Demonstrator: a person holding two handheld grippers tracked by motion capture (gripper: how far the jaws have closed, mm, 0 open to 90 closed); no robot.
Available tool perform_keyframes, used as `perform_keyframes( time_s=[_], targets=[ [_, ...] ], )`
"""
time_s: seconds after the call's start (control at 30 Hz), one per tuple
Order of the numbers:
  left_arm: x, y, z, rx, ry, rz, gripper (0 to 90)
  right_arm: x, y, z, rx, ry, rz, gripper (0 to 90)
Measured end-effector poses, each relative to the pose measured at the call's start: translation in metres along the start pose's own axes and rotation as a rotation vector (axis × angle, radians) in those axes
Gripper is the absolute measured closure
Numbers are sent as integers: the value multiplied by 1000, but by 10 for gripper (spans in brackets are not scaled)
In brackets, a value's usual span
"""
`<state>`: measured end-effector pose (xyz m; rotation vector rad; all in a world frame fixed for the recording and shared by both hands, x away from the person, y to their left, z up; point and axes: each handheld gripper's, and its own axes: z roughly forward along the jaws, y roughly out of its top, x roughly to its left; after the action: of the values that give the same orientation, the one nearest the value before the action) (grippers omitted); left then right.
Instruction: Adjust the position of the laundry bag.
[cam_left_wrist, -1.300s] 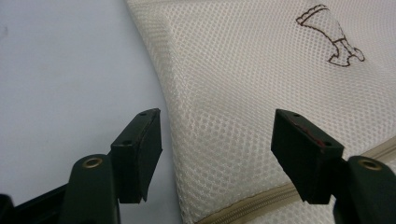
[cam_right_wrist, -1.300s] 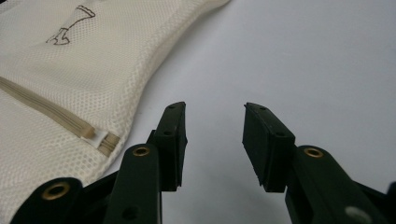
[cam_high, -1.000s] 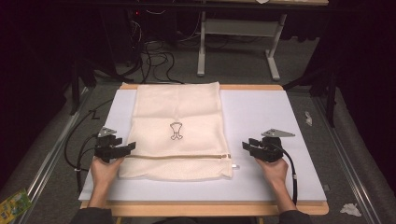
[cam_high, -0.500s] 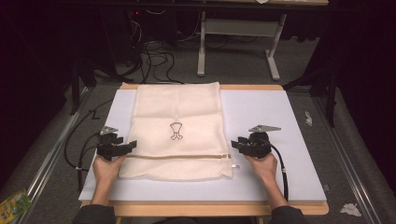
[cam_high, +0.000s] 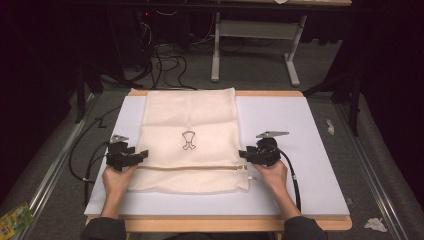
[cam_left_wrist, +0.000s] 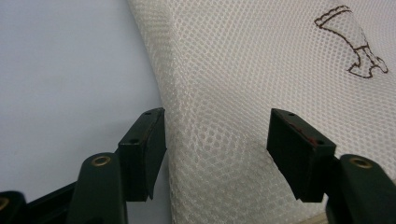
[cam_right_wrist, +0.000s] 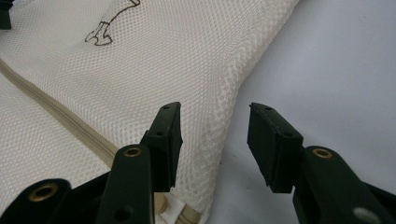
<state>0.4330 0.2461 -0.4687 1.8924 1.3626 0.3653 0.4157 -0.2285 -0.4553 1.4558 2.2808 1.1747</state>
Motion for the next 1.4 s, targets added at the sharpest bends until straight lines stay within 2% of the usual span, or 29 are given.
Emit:
perform_keyframes(
  time_s=[0.2,0.37,0.5,0.67,0.87,1.0,1.07,1.4],
  targets=[
    [0,1,2,-4,-8,-12,402,2,1,11,30,1,17,556],
    [-1,2,5,12,-1,-13,422,1,1,18,48,10,27,566],
    [-1,4,7,21,0,-12,448,3,1,21,63,13,28,594],
    [0,5,8,25,-9,-23,481,4,2,25,72,8,25,674],
    [1,5,9,37,-9,-19,617,4,2,24,75,6,14,822],
    [1,9,10,61,18,23,799,4,2,24,73,14,1,859],
    [-1,12,9,53,10,31,855,4,2,24,69,17,2,866],
    [-4,15,6,36,-10,48,890,3,3,19,53,21,-11,879]
  ],
)
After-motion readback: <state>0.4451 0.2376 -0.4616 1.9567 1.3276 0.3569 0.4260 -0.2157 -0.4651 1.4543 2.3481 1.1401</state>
